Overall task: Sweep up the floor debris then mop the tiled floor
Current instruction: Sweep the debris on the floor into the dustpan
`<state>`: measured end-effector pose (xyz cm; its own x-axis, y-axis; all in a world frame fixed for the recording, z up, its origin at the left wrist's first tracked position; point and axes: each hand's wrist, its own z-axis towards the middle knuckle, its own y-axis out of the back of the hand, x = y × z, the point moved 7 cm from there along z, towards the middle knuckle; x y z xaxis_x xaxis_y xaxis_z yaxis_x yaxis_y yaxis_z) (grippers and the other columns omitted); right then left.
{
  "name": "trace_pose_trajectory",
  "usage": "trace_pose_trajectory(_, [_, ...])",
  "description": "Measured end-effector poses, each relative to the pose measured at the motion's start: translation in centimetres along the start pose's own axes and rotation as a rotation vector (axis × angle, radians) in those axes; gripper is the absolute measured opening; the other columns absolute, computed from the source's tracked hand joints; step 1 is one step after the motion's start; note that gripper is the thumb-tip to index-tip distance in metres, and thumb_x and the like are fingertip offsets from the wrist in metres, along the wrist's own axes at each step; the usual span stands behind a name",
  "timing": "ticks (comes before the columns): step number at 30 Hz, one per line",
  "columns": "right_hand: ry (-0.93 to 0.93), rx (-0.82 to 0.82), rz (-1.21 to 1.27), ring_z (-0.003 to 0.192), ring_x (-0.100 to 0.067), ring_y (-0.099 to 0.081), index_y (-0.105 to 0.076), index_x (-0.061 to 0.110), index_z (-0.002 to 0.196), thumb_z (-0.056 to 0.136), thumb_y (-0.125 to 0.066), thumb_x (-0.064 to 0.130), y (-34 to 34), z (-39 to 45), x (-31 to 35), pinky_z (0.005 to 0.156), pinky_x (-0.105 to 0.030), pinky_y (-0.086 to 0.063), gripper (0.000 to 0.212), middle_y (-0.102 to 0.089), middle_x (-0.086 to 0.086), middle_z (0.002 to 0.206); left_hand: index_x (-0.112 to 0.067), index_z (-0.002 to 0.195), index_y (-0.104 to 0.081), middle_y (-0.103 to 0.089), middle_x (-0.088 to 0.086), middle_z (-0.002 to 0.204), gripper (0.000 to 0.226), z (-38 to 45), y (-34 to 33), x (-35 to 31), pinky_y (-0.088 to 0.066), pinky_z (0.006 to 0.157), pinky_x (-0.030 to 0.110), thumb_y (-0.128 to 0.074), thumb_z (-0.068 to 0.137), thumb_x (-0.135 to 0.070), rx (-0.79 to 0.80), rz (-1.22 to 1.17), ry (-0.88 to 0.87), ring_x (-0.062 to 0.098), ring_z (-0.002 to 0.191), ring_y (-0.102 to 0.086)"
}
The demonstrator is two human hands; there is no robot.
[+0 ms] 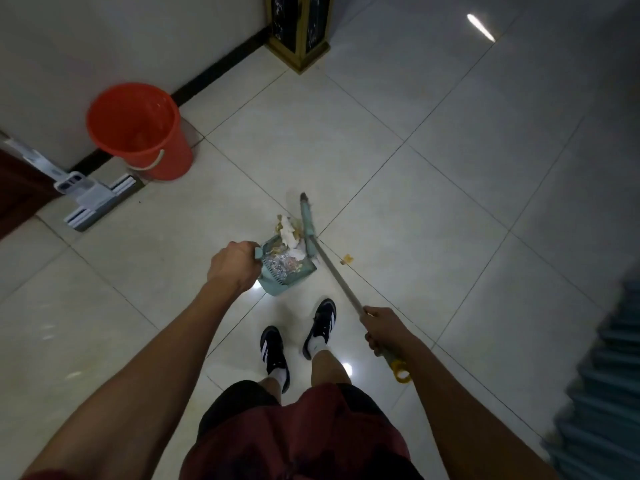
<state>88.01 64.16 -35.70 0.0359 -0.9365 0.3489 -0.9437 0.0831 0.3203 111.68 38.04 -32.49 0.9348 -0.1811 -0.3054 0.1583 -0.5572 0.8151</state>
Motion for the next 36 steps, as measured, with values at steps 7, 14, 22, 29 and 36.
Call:
trace_pose_trajectory(7, [0.036, -0.024, 0.138, 0.039, -0.012, -0.049, -0.059, 0.022, 0.093, 0.097, -0.049, 0.013, -0.5, -0.2, 3.2, 0.041, -0.023, -0.042, 0.014, -0.053, -0.01, 0.062, -0.026, 0.098, -0.071, -0.072, 0.009, 0.099, 0.015, -1.9, 0.7, 4.1, -0.045, 0.069, 0.03, -0.065, 0.084, -0.023, -0.001, -0.031, 0.073, 0.035, 0.089, -0.067])
trace_pose_trajectory(14, [-0.011, 0.013, 0.344, 0.043, -0.014, -0.047, -0.066, 0.008, 0.1, 0.095, -0.054, 0.019, -3.0, 2.3, 6.7, 0.041, -0.023, -0.042, 0.017, -0.057, -0.011, 0.063, -0.026, 0.092, -0.072, -0.071, 0.007, 0.09, 0.008, -3.6, 1.4, 8.6, -0.045, 0.065, 0.032, -0.066, 0.087, -0.028, -0.026, -0.048, 0.16, 0.031, 0.073, -0.059])
trace_pose_trajectory(22, [-0.045, 0.202, 0.529, 0.044, -0.011, -0.043, -0.059, 0.011, 0.088, 0.095, -0.057, 0.014, -7.7, 6.5, 12.5, 0.039, -0.019, -0.039, 0.008, -0.055, -0.01, 0.067, -0.03, 0.094, -0.072, -0.072, 0.004, 0.089, 0.008, -3.5, 1.7, 11.5, -0.055, 0.07, 0.036, -0.069, 0.087, -0.028, -0.042, -0.045, 0.207, 0.03, 0.08, -0.066])
trace_pose_trajectory(29, [-0.124, 0.202, 0.472, 0.044, -0.012, -0.047, -0.054, 0.006, 0.107, 0.102, -0.043, 0.012, -9.6, 9.1, 12.3, 0.038, -0.021, -0.041, 0.014, -0.063, -0.022, 0.086, -0.03, 0.097, -0.072, -0.071, 0.002, 0.088, 0.009, -2.9, 1.2, 11.2, -0.057, 0.07, 0.038, -0.071, 0.089, -0.025, -0.023, -0.018, 0.19, 0.026, 0.077, -0.065])
trace_pose_trajectory(36, [-0.181, 0.094, 0.272, 0.041, -0.014, -0.048, -0.059, 0.0, 0.11, 0.1, -0.047, 0.019, -8.5, 8.0, 6.1, 0.038, -0.021, -0.043, 0.025, -0.063, -0.012, 0.065, -0.03, 0.097, -0.072, -0.07, 0.005, 0.09, 0.01, -2.4, 1.9, 10.1, -0.057, 0.071, 0.038, -0.069, 0.089, -0.024, -0.014, -0.005, 0.166, 0.029, 0.079, -0.065])
